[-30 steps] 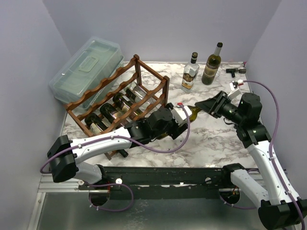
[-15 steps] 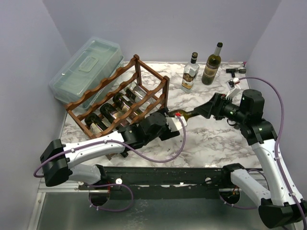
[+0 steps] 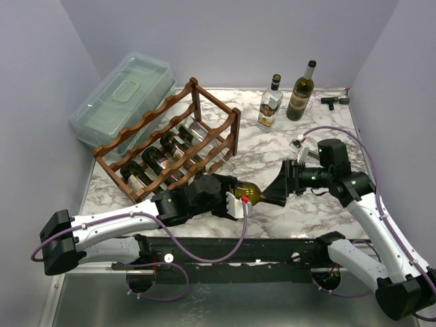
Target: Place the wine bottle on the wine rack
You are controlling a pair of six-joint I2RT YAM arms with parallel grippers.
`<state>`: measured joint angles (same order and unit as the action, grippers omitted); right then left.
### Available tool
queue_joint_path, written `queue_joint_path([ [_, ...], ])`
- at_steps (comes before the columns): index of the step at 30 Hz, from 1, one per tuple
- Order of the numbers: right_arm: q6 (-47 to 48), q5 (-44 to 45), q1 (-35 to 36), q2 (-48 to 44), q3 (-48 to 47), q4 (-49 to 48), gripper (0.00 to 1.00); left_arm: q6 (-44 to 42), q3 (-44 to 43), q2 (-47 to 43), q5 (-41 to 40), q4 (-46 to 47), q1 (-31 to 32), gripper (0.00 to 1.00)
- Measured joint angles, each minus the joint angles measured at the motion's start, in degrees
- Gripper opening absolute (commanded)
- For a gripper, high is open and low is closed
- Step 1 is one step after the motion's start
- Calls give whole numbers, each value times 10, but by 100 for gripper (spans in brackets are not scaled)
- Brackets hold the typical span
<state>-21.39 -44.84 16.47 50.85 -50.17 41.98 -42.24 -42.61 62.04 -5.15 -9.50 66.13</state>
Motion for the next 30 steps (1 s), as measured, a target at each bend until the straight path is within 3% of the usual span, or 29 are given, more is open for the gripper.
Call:
queue_joint_path([
  [7,1,-20,98,-4,19,14,74,-34,0,0,35,-2,11,0],
  [11,1,-21,126,13,20,14,62,-46,0,0,44,-9,18,0],
  [17,0,-21,160,38,27,16,67,-66,0,0,46,-32,28,0],
  [25,0,-24,177,35,35,23,64,-82,7,-1,42,-40,30,0],
  [30,0,-24,181,39,38,24,50,-82,7,-2,41,-40,30,0],
])
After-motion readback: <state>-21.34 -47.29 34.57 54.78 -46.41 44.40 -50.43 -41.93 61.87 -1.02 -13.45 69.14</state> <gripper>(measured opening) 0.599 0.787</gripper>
